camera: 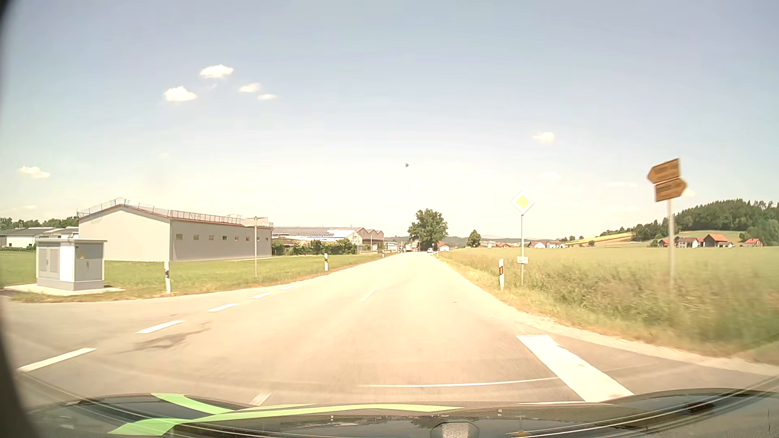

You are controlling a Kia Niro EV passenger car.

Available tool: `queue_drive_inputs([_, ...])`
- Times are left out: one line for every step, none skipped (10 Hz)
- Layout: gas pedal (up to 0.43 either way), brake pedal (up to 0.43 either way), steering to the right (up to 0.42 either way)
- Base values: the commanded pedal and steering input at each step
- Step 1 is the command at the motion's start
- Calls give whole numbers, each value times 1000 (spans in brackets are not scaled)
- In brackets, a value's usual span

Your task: Follow the waypoints while adhering to traffic rules and regulations

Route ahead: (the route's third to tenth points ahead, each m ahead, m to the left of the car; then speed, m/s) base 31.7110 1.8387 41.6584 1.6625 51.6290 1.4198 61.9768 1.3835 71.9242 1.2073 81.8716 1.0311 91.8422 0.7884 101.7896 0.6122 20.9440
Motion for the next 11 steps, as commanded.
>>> queue_drive_inputs([189,0,0])
queue_drive_inputs([177,0,2])
queue_drive_inputs([177,0,2])
queue_drive_inputs([189,0,2])
queue_drive_inputs([189,0,2])
queue_drive_inputs([189,0,1])
queue_drive_inputs([169,0,1])
queue_drive_inputs([169,0,1])
queue_drive_inputs([169,0,1])
queue_drive_inputs([177,0,1])
queue_drive_inputs([177,0,1])
